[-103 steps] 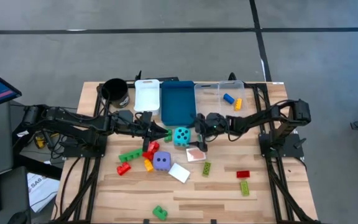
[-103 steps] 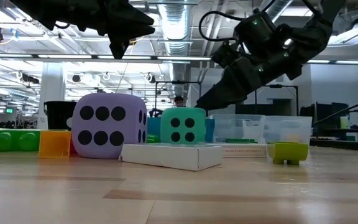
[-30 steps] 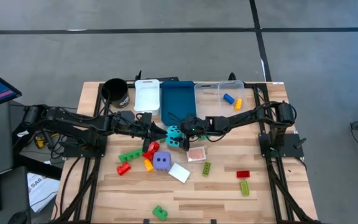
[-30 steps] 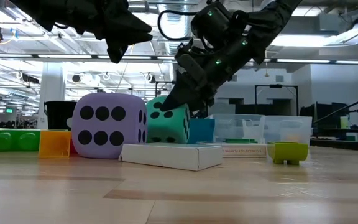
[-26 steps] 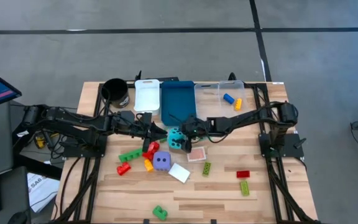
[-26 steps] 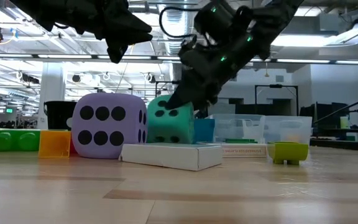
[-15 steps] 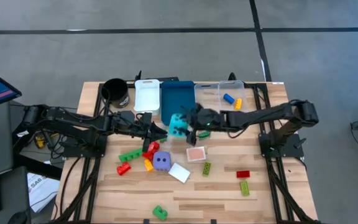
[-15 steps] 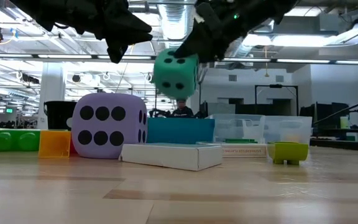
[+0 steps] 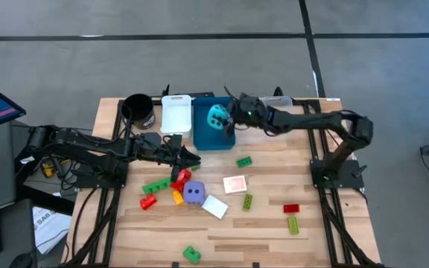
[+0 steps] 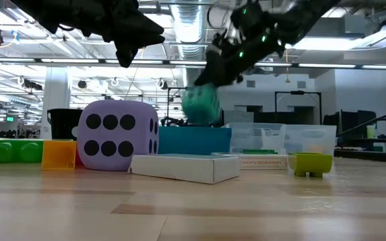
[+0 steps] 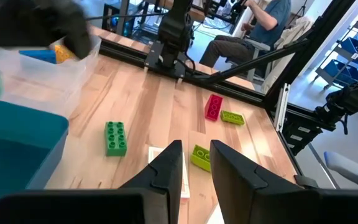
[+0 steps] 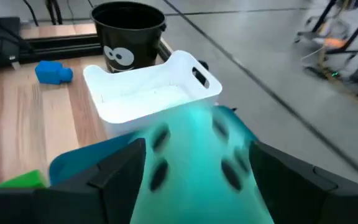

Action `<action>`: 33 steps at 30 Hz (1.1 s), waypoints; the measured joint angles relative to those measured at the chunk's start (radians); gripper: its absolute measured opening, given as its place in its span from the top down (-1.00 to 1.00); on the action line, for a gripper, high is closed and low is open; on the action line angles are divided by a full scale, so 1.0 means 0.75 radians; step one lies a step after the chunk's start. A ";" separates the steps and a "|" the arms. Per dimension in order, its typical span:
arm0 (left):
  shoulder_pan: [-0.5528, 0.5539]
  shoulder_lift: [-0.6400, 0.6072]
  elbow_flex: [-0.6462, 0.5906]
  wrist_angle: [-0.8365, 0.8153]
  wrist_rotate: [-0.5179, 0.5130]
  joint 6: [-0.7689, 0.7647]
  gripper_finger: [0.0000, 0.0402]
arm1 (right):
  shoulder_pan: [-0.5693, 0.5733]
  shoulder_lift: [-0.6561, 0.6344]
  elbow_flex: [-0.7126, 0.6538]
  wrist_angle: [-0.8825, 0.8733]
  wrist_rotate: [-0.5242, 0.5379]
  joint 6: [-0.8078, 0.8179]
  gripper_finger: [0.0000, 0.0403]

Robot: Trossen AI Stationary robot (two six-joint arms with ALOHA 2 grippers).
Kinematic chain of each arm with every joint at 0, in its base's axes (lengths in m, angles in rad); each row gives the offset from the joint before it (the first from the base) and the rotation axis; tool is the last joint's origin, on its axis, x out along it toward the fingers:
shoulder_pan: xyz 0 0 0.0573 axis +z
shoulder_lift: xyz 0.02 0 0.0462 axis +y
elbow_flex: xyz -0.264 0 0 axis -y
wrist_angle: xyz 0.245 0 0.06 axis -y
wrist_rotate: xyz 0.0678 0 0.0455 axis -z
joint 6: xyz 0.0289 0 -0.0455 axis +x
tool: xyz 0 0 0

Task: Pick & Place Toys
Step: Put the blue dice into the blue bin, then put the violet dice into the blue bin

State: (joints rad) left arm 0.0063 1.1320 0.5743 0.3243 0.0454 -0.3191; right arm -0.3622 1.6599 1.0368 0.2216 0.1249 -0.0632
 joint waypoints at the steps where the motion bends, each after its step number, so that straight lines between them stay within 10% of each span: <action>1: 0.000 0.000 0.000 0.010 0.000 0.000 0.62 | -0.021 0.027 0.000 0.042 -0.031 0.018 -0.39; 17: 0.000 0.000 0.000 0.029 0.000 0.000 0.62 | 0.079 -0.029 0.002 0.158 -0.070 -0.055 -0.40; 33: -0.196 0.000 0.000 0.094 0.005 -0.038 0.62 | 0.772 -0.186 0.003 -0.175 0.156 0.190 -0.40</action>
State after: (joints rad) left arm -0.1409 1.1320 0.5743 0.3948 0.0492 -0.3475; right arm 0.2169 1.5205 1.0387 0.0900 0.2419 0.0789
